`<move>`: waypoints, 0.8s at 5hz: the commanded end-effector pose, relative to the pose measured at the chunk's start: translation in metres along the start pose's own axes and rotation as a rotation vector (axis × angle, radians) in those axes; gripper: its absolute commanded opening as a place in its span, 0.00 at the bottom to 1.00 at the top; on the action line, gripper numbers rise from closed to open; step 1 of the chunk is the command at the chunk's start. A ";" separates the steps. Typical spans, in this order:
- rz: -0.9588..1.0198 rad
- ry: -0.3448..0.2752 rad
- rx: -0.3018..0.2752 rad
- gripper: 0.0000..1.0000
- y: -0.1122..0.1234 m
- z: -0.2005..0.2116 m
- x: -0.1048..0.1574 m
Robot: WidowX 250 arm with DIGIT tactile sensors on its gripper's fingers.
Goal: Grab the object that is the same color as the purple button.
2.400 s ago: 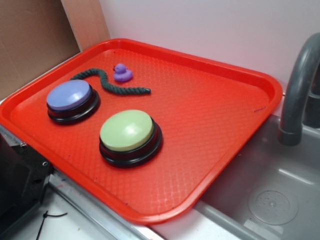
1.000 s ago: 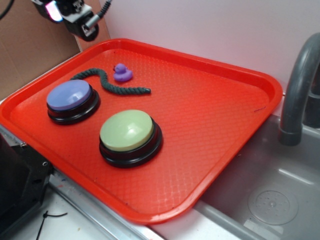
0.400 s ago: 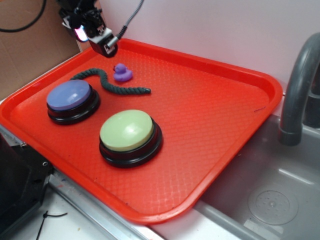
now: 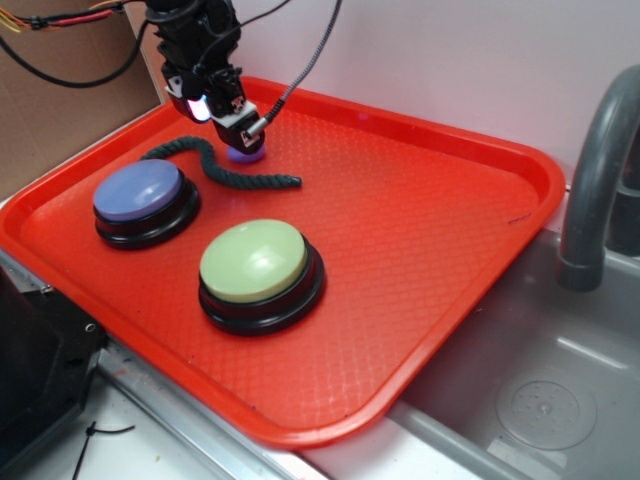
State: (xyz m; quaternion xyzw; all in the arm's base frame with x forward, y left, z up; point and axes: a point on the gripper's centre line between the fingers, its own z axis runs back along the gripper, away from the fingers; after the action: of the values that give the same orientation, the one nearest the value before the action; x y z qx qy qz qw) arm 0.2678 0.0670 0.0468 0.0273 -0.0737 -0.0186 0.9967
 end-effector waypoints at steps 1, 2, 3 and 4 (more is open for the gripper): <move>-0.023 -0.017 0.008 1.00 0.004 -0.012 0.020; -0.034 -0.001 0.001 1.00 0.002 -0.017 0.021; -0.030 0.006 0.009 0.23 0.001 -0.020 0.021; -0.008 0.003 0.004 0.00 0.003 -0.016 0.020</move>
State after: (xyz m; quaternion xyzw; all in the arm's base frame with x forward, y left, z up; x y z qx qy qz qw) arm 0.2804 0.0660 0.0203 0.0240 -0.0472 -0.0225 0.9983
